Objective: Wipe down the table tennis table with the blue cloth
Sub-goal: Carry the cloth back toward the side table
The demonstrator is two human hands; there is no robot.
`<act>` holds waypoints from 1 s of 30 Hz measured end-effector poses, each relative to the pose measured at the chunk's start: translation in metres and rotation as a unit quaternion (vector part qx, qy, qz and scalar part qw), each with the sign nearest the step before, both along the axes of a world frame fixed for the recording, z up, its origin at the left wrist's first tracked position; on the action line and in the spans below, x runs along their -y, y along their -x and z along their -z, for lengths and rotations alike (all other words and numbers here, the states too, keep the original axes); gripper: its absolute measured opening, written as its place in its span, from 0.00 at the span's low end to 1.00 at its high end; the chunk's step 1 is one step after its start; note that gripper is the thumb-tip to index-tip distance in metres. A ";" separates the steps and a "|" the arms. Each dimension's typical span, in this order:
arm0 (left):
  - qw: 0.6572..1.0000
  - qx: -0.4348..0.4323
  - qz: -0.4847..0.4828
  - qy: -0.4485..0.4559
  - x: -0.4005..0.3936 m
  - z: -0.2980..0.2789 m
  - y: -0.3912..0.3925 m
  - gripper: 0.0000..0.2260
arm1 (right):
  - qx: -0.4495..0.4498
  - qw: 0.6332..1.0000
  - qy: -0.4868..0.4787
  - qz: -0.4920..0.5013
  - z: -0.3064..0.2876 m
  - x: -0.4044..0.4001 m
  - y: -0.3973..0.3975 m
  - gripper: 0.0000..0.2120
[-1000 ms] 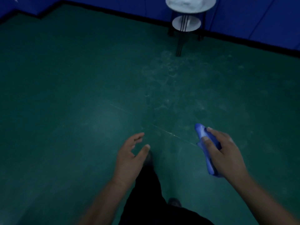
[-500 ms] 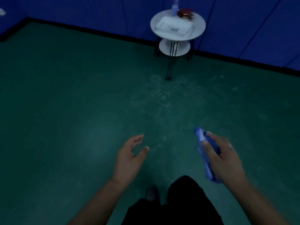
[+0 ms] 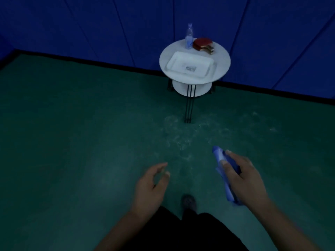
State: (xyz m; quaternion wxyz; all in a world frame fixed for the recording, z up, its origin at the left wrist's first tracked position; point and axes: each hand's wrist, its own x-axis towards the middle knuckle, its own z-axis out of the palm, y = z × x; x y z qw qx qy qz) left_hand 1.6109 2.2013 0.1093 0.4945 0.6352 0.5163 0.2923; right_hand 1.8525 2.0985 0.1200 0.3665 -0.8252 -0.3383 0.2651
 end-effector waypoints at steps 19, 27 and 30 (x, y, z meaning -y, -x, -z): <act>0.999 0.014 0.034 0.016 -0.502 0.013 -0.169 0.11 | 0.018 0.999 0.013 0.029 0.014 -0.467 -0.144 0.17; 0.996 0.010 0.083 0.038 -0.623 0.028 -0.306 0.14 | -0.019 0.998 0.025 0.058 0.037 -0.587 -0.243 0.20; 0.997 -0.008 0.060 0.044 -0.646 0.042 -0.346 0.11 | -0.026 0.998 0.045 0.031 0.069 -0.634 -0.284 0.21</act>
